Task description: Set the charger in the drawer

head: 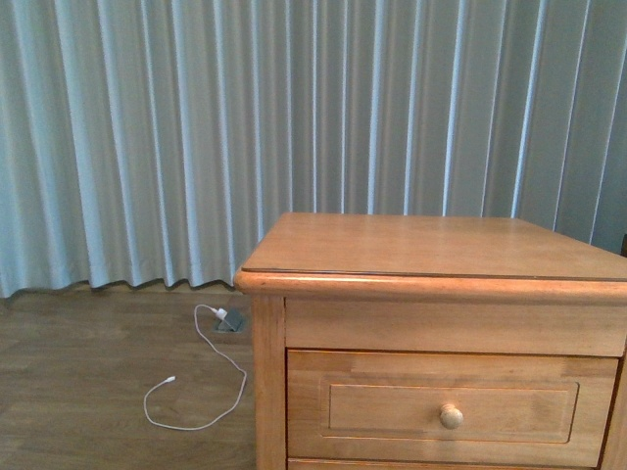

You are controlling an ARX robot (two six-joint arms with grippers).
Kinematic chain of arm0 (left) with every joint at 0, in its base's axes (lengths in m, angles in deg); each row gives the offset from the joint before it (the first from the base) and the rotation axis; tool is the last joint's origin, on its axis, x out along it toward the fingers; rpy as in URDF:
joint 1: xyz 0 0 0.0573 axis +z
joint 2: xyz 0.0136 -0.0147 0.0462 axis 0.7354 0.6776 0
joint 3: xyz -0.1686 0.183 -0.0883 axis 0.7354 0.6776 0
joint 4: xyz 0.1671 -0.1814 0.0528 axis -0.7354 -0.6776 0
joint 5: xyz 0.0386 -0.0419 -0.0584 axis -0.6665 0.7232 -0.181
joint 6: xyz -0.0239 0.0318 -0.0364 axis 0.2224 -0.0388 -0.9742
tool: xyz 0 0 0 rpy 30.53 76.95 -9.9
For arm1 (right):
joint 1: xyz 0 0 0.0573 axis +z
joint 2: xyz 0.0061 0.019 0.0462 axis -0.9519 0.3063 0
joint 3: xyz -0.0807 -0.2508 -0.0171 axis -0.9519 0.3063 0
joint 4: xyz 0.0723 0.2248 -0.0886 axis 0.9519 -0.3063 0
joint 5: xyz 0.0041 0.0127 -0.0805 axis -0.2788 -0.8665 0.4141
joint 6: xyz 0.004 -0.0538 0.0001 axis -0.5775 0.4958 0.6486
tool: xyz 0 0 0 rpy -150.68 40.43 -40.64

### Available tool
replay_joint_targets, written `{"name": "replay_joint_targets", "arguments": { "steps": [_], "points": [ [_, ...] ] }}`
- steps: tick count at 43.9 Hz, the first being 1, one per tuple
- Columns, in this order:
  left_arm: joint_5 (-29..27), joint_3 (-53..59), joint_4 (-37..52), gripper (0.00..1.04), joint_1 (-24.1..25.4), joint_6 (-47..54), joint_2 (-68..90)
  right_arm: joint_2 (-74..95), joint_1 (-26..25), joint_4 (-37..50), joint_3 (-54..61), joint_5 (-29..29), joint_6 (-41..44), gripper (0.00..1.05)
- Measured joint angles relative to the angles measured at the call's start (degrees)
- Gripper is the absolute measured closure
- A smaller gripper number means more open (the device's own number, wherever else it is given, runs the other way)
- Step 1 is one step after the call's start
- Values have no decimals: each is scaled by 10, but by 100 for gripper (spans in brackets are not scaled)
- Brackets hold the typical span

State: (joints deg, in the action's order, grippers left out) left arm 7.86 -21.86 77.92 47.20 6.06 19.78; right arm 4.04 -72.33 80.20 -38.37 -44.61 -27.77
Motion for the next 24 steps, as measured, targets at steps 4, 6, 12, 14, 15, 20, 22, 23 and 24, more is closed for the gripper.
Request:
{"name": "replay_joint_targets", "arguments": {
  "steps": [4, 6, 12, 14, 15, 20, 22, 23, 24],
  "points": [
    [0, 0, 0, 6, 0, 0, 0, -1, 0, 0, 0, 0, 0, 103],
    [0, 0, 0, 6, 0, 0, 0, -1, 0, 0, 0, 0, 0, 103],
    [0, 0, 0, 6, 0, 0, 0, -1, 0, 0, 0, 0, 1, 101],
    [0, 0, 0, 6, 0, 0, 0, -1, 0, 0, 0, 0, 0, 92],
    [0, 0, 0, 6, 0, 0, 0, -1, 0, 0, 0, 0, 0, 89],
    [0, 0, 0, 6, 0, 0, 0, -1, 0, 0, 0, 0, 0, 69],
    [0, 0, 0, 6, 0, 0, 0, -1, 0, 0, 0, 0, 0, 62],
    [0, 0, 0, 6, 0, 0, 0, -1, 0, 0, 0, 0, 0, 59],
    [0, 0, 0, 6, 0, 0, 0, -1, 0, 0, 0, 0, 0, 53]
  ]
}}
